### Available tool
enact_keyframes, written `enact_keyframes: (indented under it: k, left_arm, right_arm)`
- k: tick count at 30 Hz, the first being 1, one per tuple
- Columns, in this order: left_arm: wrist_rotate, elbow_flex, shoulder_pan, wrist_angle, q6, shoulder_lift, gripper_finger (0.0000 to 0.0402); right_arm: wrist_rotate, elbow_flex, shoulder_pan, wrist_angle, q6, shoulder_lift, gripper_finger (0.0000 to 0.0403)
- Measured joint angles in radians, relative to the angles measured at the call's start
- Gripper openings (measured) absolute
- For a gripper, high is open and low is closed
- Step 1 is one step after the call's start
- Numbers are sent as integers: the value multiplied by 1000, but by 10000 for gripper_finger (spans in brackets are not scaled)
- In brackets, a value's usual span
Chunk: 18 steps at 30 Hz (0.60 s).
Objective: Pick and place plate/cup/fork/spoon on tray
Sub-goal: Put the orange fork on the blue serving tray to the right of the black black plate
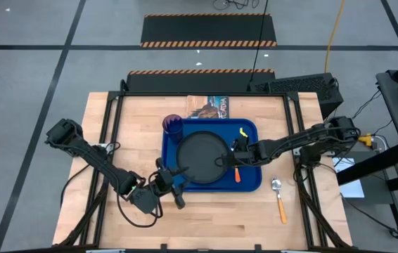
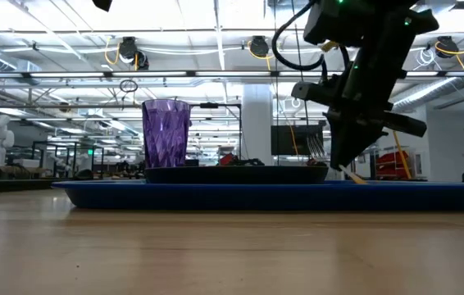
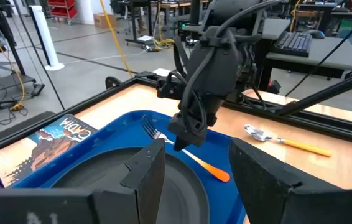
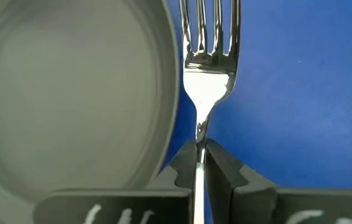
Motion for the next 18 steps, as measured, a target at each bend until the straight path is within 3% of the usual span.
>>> enact_keyframes:
  k: [5,13,18]
  left_arm:
    - [0,0,0,0,-4,0,182]
    - [17,0,0,-1,-7,0,182]
    - [17,0,0,-1,-7,0,182]
  right_arm:
    - [4,-42,-29,35,0,-1,4]
    - [4,-208,-57,335,29,-3,4]
    - [13,-243,-58,395,50,-4,4]
